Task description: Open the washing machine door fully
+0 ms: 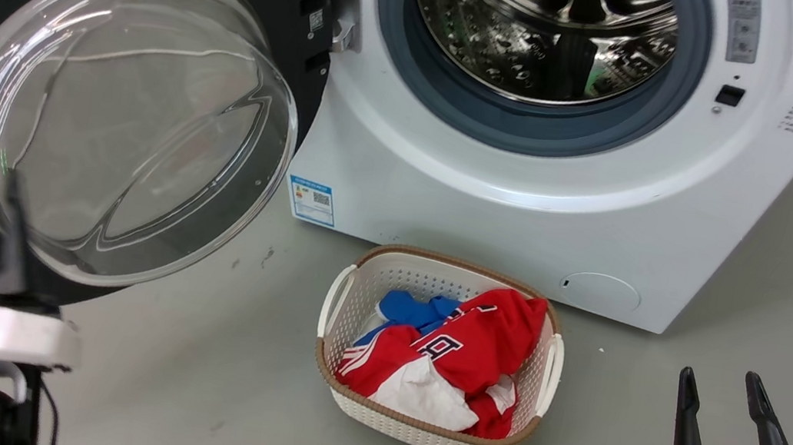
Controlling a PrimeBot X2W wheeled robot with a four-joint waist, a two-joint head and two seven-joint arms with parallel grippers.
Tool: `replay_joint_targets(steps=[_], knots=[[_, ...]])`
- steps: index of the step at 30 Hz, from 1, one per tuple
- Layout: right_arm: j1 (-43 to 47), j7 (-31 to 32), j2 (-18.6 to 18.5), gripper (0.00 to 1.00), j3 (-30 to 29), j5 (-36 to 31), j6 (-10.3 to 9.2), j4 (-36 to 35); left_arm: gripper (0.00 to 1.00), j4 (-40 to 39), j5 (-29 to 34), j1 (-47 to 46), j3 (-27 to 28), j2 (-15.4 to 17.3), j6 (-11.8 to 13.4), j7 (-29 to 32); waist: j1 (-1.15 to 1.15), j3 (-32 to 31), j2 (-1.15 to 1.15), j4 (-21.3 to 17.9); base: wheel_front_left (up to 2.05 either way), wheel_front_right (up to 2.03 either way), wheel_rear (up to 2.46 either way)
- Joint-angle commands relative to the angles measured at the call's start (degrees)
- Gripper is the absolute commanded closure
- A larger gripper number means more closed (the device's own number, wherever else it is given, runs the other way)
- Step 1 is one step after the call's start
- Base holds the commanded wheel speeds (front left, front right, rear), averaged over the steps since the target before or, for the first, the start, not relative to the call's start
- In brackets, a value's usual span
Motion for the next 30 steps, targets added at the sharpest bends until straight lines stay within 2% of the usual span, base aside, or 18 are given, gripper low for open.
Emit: replay_joint_targets(steps=[1,10,21,27,30], knots=[[0.66,-0.12,0.14,0.00,-0.05,0.23,-0.01,-0.51,0.00,-1.84,0.67,1.64,-1.14,-0.83,0.07,-0.13,0.00,-0.93,0.00,-0.93,0.00,0.00,0.00],[1.47,-0.12,0.14,0.00,0.12,-0.17,-0.01,-2.42,0.00,-6.89,2.42,5.56,-7.90,-3.27,-1.20,-0.13,0.00,-2.80,0.00,-3.57,0.00,0.00,0.00],[2.24,-0.12,0.13,0.00,0.10,0.02,-0.01,-5.88,0.00,-2.91,1.12,7.24,-15.21,-5.44,-2.19,-0.13,0.00,-2.85,0.00,-6.88,0.00,0.00,0.00],[2.78,-0.12,0.14,0.00,0.36,0.22,-0.01,-6.06,0.00,-0.39,-1.01,7.55,-16.36,-6.16,-2.12,-0.13,0.00,-2.30,0.00,-8.08,0.00,0.00,0.00],[3.13,-0.12,0.14,0.00,0.70,0.32,-0.01,-5.23,0.00,0.71,-1.75,8.37,-16.36,-6.49,-1.19,-0.13,0.00,-2.24,0.00,-9.10,0.00,0.00,0.00]])
